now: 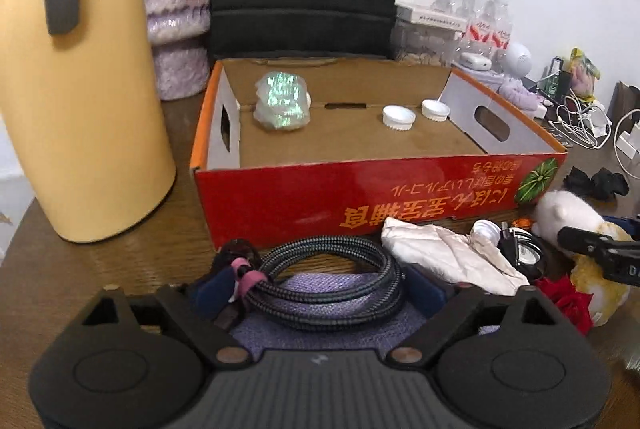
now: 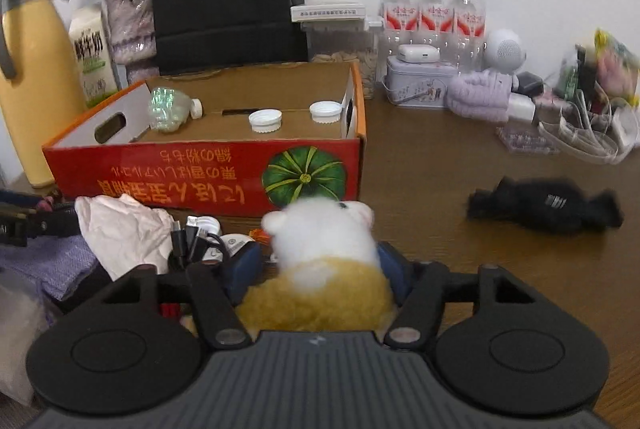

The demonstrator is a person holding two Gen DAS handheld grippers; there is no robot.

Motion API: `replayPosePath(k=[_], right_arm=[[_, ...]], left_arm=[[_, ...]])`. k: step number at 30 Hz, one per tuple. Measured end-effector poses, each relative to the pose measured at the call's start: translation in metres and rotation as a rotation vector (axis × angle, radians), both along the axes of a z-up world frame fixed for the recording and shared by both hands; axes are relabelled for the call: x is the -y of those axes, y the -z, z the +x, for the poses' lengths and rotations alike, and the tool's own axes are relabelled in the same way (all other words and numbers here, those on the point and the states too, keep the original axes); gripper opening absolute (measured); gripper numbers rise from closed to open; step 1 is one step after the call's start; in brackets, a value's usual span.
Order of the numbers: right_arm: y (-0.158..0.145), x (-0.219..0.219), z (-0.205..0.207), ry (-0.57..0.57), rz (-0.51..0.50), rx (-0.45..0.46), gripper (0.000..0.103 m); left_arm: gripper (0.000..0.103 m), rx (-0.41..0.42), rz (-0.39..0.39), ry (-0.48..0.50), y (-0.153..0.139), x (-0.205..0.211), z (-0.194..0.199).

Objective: Organize objects
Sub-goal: 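Grasp the black cable with left gripper while right gripper grasps the plush toy, then lift the black cable and plush toy off the table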

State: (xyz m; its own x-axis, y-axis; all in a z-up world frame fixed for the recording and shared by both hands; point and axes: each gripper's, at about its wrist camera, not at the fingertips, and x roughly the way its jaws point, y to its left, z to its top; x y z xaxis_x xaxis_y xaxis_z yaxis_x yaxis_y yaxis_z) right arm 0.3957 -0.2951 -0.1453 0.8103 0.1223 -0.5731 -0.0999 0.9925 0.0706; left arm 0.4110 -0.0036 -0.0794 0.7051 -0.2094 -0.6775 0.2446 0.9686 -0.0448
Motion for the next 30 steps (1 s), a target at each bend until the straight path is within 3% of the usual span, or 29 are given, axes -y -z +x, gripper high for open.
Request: replayPosePath(k=[3, 7, 13, 17, 22, 27, 30], right_arm=[[-0.007, 0.003, -0.010, 0.021, 0.023, 0.028, 0.047], [-0.026, 0.009, -0.038, 0.039, 0.039, 0.086, 0.044], [-0.052, 0.007, -0.146, 0.074, 0.086, 0.211, 0.042], [-0.036, -0.013, -0.203, -0.020, 0.185, 0.168, 0.040], [-0.022, -0.042, -0.242, -0.088, 0.118, 0.175, 0.034], [-0.022, -0.049, -0.251, -0.110, 0.102, 0.162, 0.032], [-0.022, -0.042, -0.258, -0.094, 0.123, 0.158, 0.034]], left_arm=[[0.086, 0.047, 0.040, -0.002, -0.010, 0.007, -0.016], [0.086, 0.123, 0.113, 0.005, -0.030, 0.015, -0.057], [0.086, 0.235, 0.029, -0.023, -0.047, 0.003, -0.181], [0.086, 0.148, -0.022, -0.057, -0.039, 0.003, -0.234], [0.086, 0.109, 0.025, -0.055, -0.025, 0.006, -0.277], [0.087, 0.151, 0.143, -0.053, 0.001, 0.019, -0.289], [0.088, 0.108, 0.132, -0.041, 0.013, 0.020, -0.286]])
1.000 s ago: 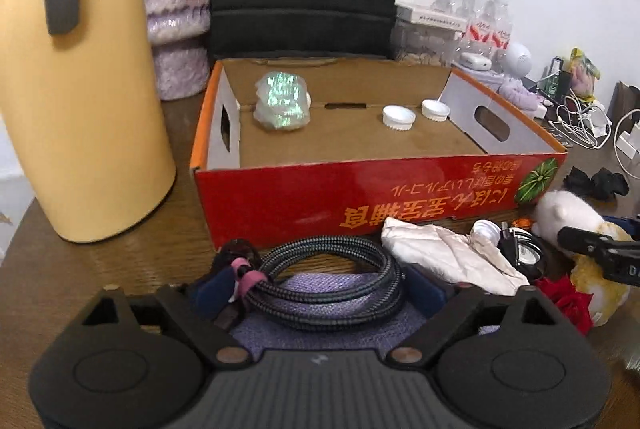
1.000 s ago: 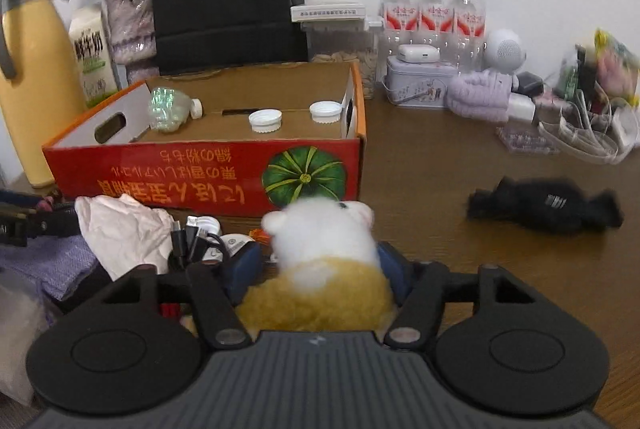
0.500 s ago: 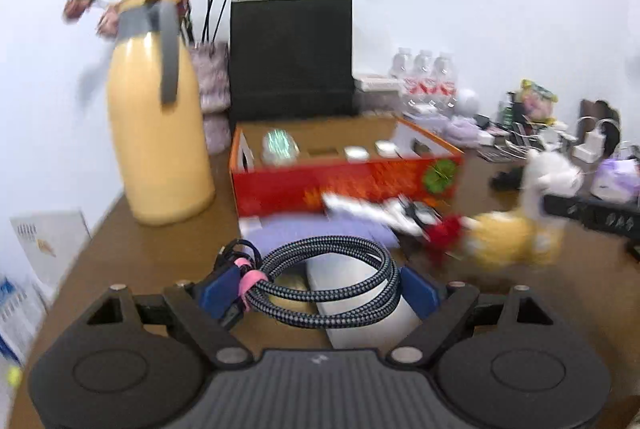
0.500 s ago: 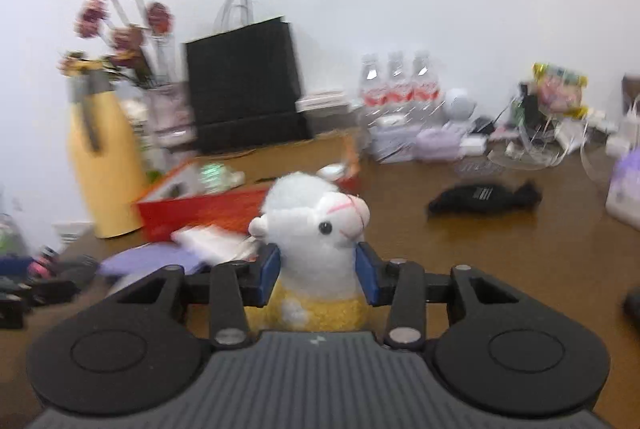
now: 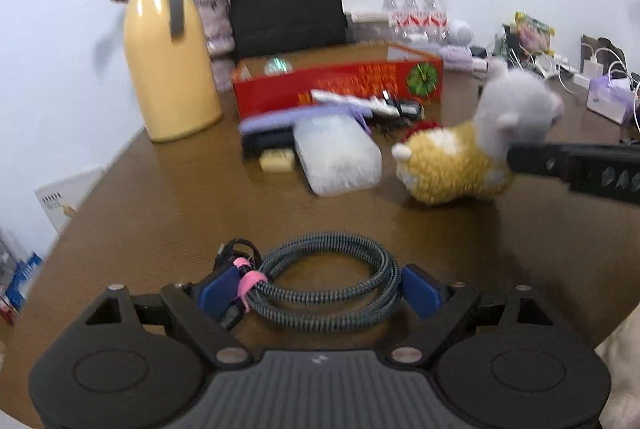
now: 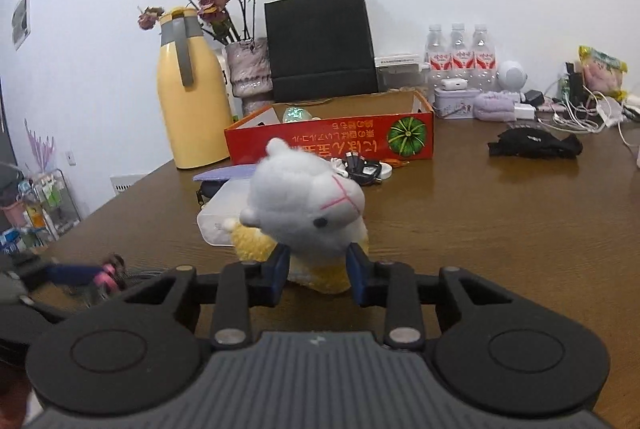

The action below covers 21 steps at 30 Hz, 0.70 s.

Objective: Organize objects
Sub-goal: 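Lift the black cable and plush toy off the table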

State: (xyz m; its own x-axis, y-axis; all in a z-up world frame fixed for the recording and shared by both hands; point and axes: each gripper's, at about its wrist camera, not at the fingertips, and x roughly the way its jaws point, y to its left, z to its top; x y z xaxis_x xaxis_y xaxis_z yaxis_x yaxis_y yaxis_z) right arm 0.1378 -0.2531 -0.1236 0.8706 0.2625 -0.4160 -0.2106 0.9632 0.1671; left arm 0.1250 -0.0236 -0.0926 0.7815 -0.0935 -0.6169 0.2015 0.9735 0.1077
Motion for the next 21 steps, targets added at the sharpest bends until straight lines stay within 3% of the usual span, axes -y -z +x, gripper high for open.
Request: replayPosePath(k=[1, 2, 3, 4, 8, 12, 14, 16, 17, 18, 20, 21], right_arm=[[0.001, 0.002, -0.003, 0.010, -0.008, 0.002, 0.036], [0.002, 0.004, -0.004, 0.026, -0.020, -0.002, 0.050], [0.004, 0.005, -0.004, 0.041, -0.029, -0.009, 0.070], [0.006, 0.008, -0.004, 0.057, -0.037, -0.016, 0.078], [0.006, 0.007, 0.001, 0.047, -0.069, 0.004, 0.081], [-0.001, -0.011, 0.012, -0.021, -0.106, 0.063, 0.091], [-0.002, -0.015, 0.026, -0.033, -0.067, 0.066, 0.089], [-0.002, -0.014, 0.045, -0.013, 0.018, 0.048, 0.072], [0.000, -0.010, 0.056, 0.005, 0.082, 0.038, 0.047], [0.004, -0.005, 0.067, 0.025, 0.135, 0.004, 0.031], [0.009, 0.001, 0.082, 0.050, 0.193, -0.058, 0.037], [0.009, 0.003, 0.081, 0.047, 0.198, -0.057, 0.046]], left_arm=[[0.088, -0.004, 0.005, -0.003, 0.003, 0.001, 0.001], [0.092, 0.001, 0.010, -0.001, 0.006, 0.001, 0.001], [0.098, 0.010, 0.007, -0.004, 0.008, 0.001, 0.001], [0.100, 0.019, 0.003, -0.012, 0.010, 0.000, 0.002], [0.102, 0.002, -0.046, -0.021, 0.013, -0.010, 0.009], [0.102, -0.029, -0.104, -0.031, 0.015, -0.020, 0.019], [0.096, -0.031, -0.095, -0.003, 0.014, -0.018, 0.022], [0.094, -0.021, -0.098, 0.006, 0.013, -0.017, 0.025], [0.092, -0.013, -0.097, 0.004, 0.014, -0.016, 0.025], [0.092, -0.003, -0.099, 0.001, 0.015, -0.016, 0.025], [0.092, -0.002, -0.105, 0.003, 0.015, -0.017, 0.024], [0.092, -0.001, -0.107, 0.006, 0.015, -0.018, 0.024]])
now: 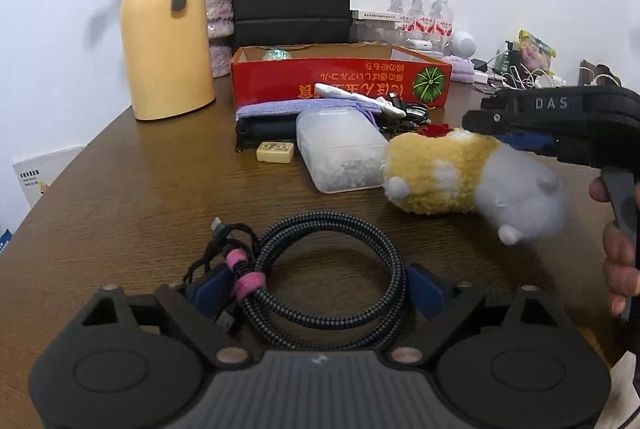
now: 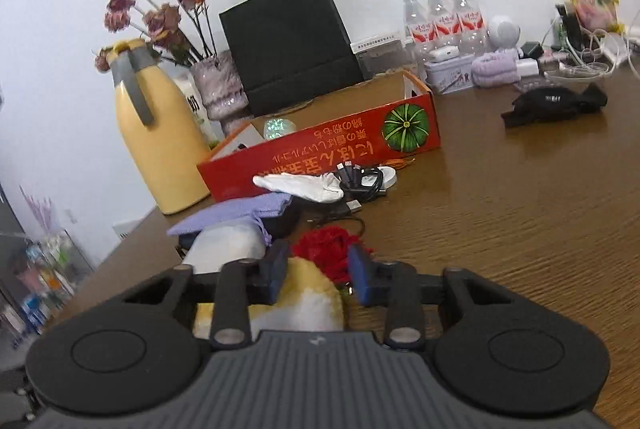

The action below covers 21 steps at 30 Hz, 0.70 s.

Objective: Organize objects
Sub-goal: 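Lift the black cable and plush toy off the table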

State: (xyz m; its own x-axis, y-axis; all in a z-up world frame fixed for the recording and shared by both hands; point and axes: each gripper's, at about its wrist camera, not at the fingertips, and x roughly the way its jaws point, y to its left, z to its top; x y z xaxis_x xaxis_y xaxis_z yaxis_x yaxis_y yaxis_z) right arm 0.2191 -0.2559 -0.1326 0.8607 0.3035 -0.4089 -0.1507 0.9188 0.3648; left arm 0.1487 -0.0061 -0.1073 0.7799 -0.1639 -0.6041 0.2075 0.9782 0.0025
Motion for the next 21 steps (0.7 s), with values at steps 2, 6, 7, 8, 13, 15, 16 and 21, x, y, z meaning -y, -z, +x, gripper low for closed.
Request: replayPosePath(k=[2, 6, 7, 8, 13, 15, 16, 21], right_arm=[[-0.003, -0.001, -0.009, 0.005, -0.074, 0.008, 0.077], [-0.004, -0.005, -0.037, -0.090, -0.184, 0.000, 0.091], [-0.002, -0.007, -0.041, -0.108, -0.194, -0.029, 0.091], [0.001, -0.010, -0.044, -0.117, -0.203, -0.049, 0.089], [0.011, -0.030, -0.041, -0.153, -0.248, -0.093, 0.054], [0.007, -0.032, -0.047, -0.163, -0.227, -0.080, 0.049], [0.004, -0.032, -0.050, -0.161, -0.213, -0.069, 0.049], [-0.036, -0.010, -0.056, -0.100, -0.143, 0.031, 0.035]], left_arm=[[0.092, 0.000, 0.002, -0.001, 0.000, -0.002, -0.001], [0.092, -0.005, -0.029, -0.043, -0.004, -0.012, -0.001], [0.092, -0.005, -0.037, -0.049, -0.004, -0.014, 0.000], [0.092, -0.003, -0.043, -0.054, -0.005, -0.016, 0.001], [0.091, 0.027, -0.039, -0.073, -0.015, -0.018, -0.001], [0.091, 0.057, -0.036, -0.079, -0.022, -0.020, -0.005], [0.091, 0.070, -0.033, -0.088, -0.026, -0.022, -0.005], [0.091, 0.082, -0.128, -0.043, -0.058, -0.032, 0.024]])
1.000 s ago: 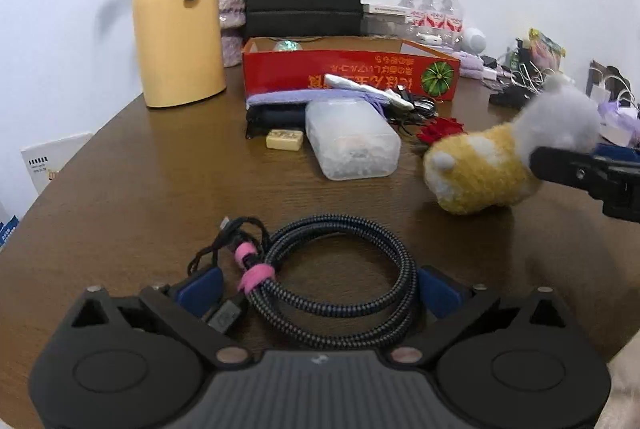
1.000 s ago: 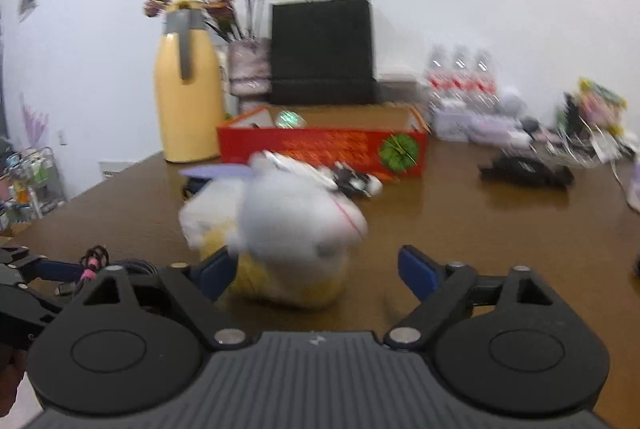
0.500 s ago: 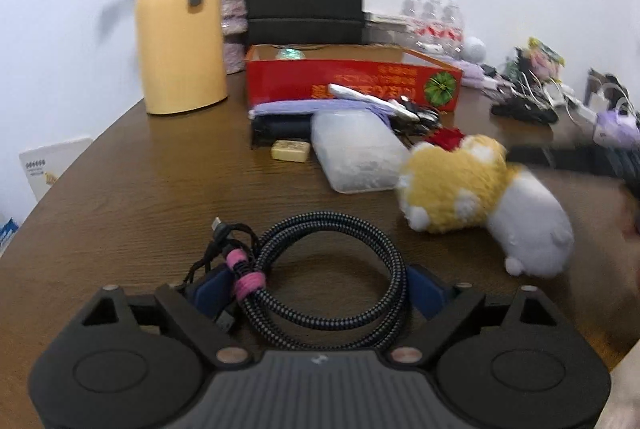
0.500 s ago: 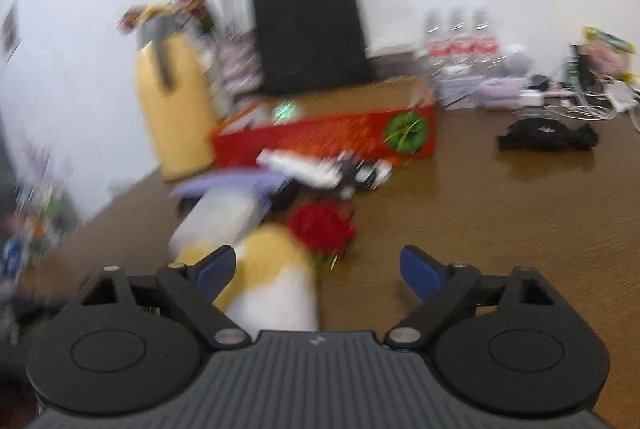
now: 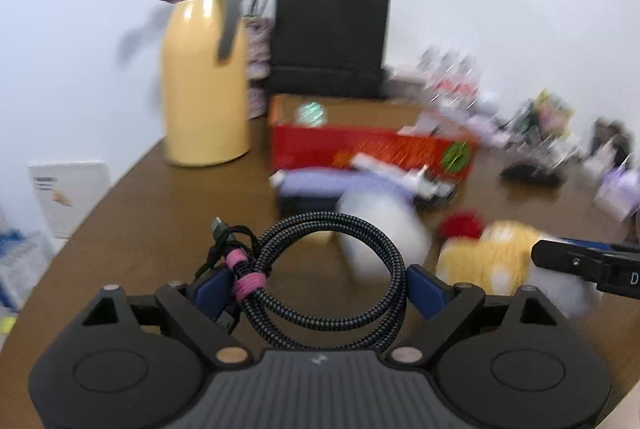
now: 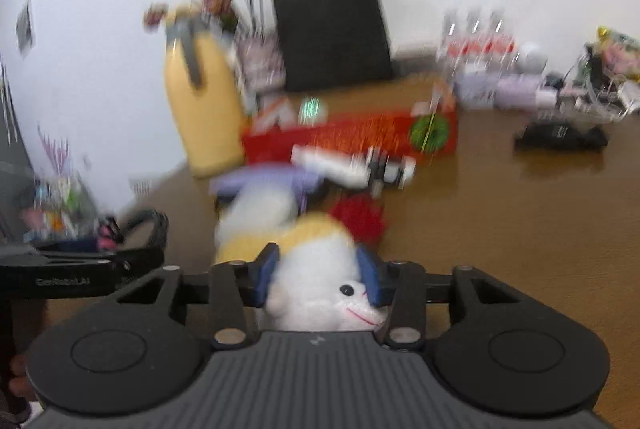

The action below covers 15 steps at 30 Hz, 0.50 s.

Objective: Organize objects
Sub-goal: 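Lift the black cable and plush toy off the table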

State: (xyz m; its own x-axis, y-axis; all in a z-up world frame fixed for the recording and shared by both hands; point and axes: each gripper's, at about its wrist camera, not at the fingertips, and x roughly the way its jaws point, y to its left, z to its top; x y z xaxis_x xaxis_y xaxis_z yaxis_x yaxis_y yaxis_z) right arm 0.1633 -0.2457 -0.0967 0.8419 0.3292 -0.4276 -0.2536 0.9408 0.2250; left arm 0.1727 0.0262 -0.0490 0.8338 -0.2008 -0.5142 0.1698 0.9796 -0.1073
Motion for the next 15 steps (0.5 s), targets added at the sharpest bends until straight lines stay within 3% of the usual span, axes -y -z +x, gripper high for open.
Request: replayPosePath(k=[1, 4, 7, 9, 10, 11, 12, 13, 15], right_arm=[[-0.011, 0.004, 0.002, 0.003, -0.007, 0.036, 0.001], [-0.037, 0.016, 0.021, 0.016, -0.033, 0.114, 0.001], [-0.037, 0.016, 0.053, 0.010, -0.132, 0.080, 0.005], [-0.030, 0.020, 0.053, -0.059, -0.116, 0.084, 0.008], [-0.025, 0.019, 0.052, -0.115, -0.116, 0.068, 0.022], [-0.016, 0.017, 0.050, -0.161, -0.135, 0.043, 0.054], [-0.007, 0.016, 0.047, -0.196, -0.176, 0.021, 0.067], [0.003, 0.013, 0.043, -0.223, -0.222, 0.020, 0.079], [0.015, 0.016, 0.039, -0.239, -0.282, 0.023, 0.081]], left_arm=[[0.091, 0.005, -0.044, 0.056, -0.011, 0.000, 0.013], [0.091, 0.064, -0.090, 0.135, -0.040, 0.007, 0.049], [0.091, 0.111, -0.020, 0.099, -0.054, 0.023, 0.081], [0.091, 0.134, -0.003, 0.100, -0.055, 0.028, 0.089], [0.091, 0.137, -0.013, 0.107, -0.052, 0.029, 0.089], [0.091, 0.132, -0.018, 0.122, -0.047, 0.030, 0.089], [0.091, 0.116, -0.014, 0.135, -0.040, 0.031, 0.086], [0.091, 0.097, -0.004, 0.140, -0.034, 0.031, 0.087], [0.091, 0.061, 0.029, 0.125, -0.020, 0.032, 0.086]])
